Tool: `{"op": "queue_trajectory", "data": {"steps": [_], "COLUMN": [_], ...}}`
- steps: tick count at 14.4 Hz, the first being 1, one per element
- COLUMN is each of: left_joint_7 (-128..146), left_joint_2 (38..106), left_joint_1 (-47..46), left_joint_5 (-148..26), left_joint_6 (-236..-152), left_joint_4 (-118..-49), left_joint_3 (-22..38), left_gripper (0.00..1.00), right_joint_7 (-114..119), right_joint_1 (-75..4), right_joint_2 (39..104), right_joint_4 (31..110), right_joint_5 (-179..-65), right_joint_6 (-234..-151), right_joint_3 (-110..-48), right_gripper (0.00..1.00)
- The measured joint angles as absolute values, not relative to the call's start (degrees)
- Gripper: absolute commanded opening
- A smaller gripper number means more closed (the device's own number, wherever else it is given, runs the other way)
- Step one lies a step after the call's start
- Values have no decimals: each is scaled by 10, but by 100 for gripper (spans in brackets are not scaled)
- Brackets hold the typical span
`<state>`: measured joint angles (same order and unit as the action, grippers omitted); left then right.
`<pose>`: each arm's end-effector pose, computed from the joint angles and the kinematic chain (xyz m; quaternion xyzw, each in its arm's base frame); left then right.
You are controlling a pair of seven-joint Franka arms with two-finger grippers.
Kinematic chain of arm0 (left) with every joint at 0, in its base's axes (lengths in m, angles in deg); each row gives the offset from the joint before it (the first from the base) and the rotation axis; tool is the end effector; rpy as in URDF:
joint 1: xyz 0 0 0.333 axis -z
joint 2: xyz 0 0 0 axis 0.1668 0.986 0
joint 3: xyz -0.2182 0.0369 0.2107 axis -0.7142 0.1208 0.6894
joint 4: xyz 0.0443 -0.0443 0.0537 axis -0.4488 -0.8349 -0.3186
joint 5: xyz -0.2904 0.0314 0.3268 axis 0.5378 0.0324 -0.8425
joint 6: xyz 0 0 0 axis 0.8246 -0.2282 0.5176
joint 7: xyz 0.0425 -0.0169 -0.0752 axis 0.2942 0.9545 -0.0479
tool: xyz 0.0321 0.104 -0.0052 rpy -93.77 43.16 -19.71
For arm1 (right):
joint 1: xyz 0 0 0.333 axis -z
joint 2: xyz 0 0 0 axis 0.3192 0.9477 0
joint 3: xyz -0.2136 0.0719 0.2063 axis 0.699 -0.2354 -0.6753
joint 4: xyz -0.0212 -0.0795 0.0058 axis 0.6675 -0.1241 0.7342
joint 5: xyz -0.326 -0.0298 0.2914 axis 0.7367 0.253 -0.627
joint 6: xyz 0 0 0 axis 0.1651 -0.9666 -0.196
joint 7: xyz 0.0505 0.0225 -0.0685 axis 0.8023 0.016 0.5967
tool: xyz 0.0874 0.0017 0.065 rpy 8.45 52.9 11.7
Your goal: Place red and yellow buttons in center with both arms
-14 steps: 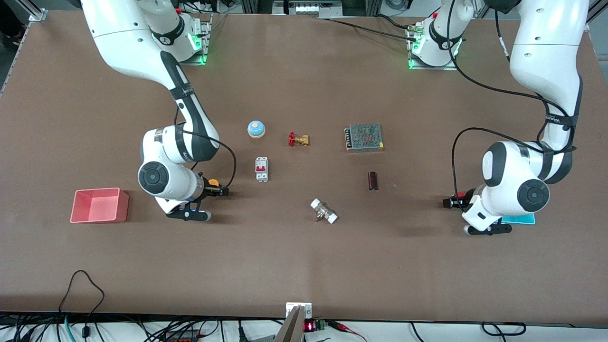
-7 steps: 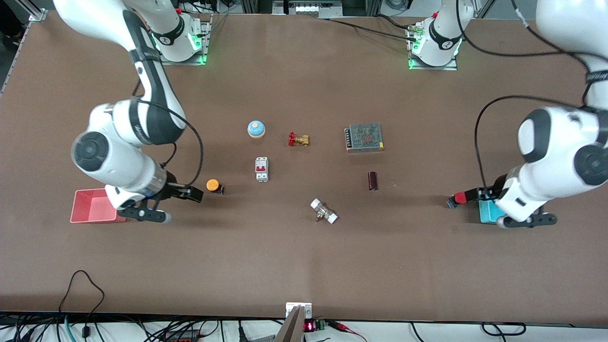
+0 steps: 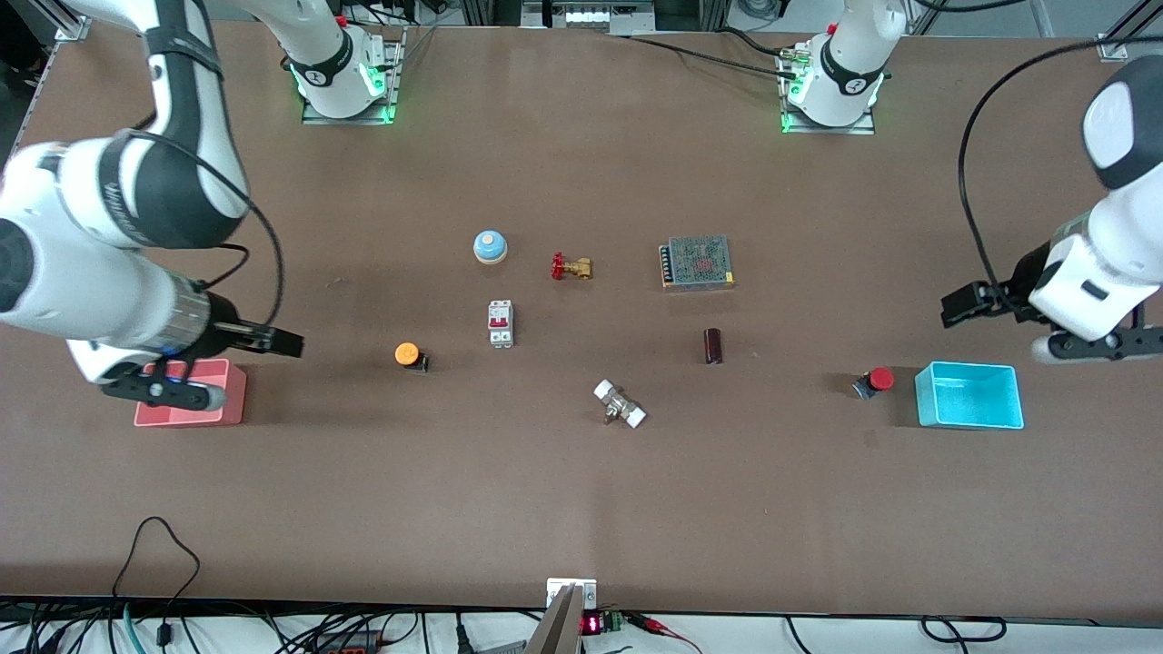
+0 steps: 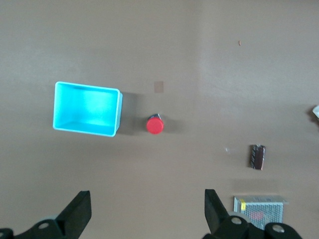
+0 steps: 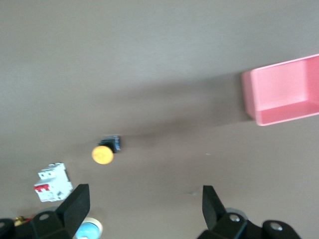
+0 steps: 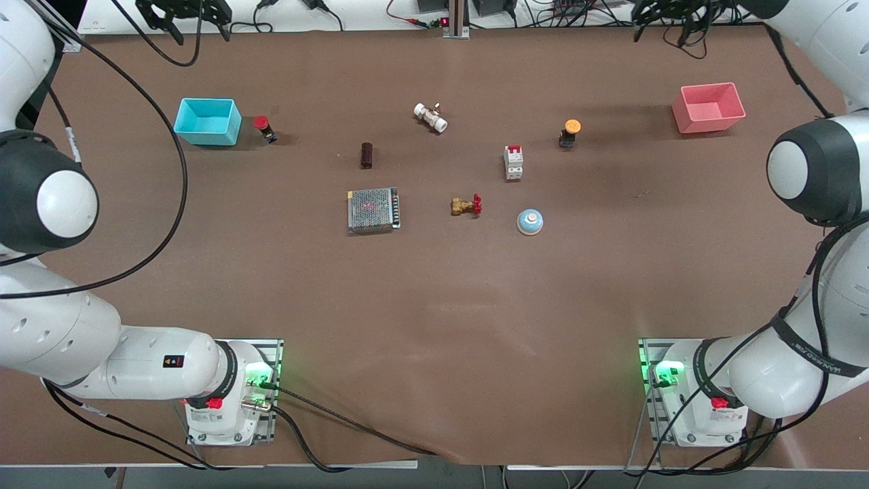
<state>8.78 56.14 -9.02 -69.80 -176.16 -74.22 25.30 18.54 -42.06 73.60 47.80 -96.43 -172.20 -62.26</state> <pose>0.6580 -0.0153 0.5170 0.9989 0.0474 -0.0051 0.0013 0.7131 0.0820 0.4584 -0.9953 0.0828 0.0496 0.0088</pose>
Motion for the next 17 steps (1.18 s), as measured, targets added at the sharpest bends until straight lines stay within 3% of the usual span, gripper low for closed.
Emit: {"op": "queue_trajectory", "data": {"steps": [3,5,9,17], "left_joint_7": [88,88,105,115], "left_joint_2": [525,504,475,468], "left_joint_1": [-90,-90,-91,-91], "left_joint_5": [-698,-698,-698,-698], "left_joint_6": [-1721,-1700,-1671,-1677], "left_joint_4": [-743,-743,-745,-752], "left_joint_3": [253,253,253,251], "left_gripper": [100,100,100,100], "right_joint_7": [148,121,69,68], "right_joint_1": [-402,-360,-209,-200], "right_joint_2": [705,676,621,581], "right_joint_4": [471,470,470,506], "right_joint_5": [-964,-953,-884,-842], "right_joint_6": [-1691,-1660,-1623,-1589], "right_joint_3": [-598,-615,-754,-783], "right_gripper": [100,100,100,100]}}
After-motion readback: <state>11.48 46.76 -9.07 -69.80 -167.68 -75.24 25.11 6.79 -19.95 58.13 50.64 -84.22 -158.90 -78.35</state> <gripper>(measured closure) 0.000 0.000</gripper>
